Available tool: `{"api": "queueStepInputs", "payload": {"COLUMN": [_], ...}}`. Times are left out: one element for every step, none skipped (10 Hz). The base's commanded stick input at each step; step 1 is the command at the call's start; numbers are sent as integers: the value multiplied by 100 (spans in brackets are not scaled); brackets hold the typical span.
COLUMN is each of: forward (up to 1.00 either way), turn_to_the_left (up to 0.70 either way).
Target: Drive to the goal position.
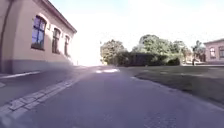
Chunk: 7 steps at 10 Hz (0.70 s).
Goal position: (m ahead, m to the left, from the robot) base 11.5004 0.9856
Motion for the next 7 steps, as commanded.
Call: {"api": "queueStepInputs", "payload": {"forward": [70, 70, 70, 70, 70, 70, 70], "turn_to_the_left": [0, 0, 0, 0, 0, 0, 0]}}
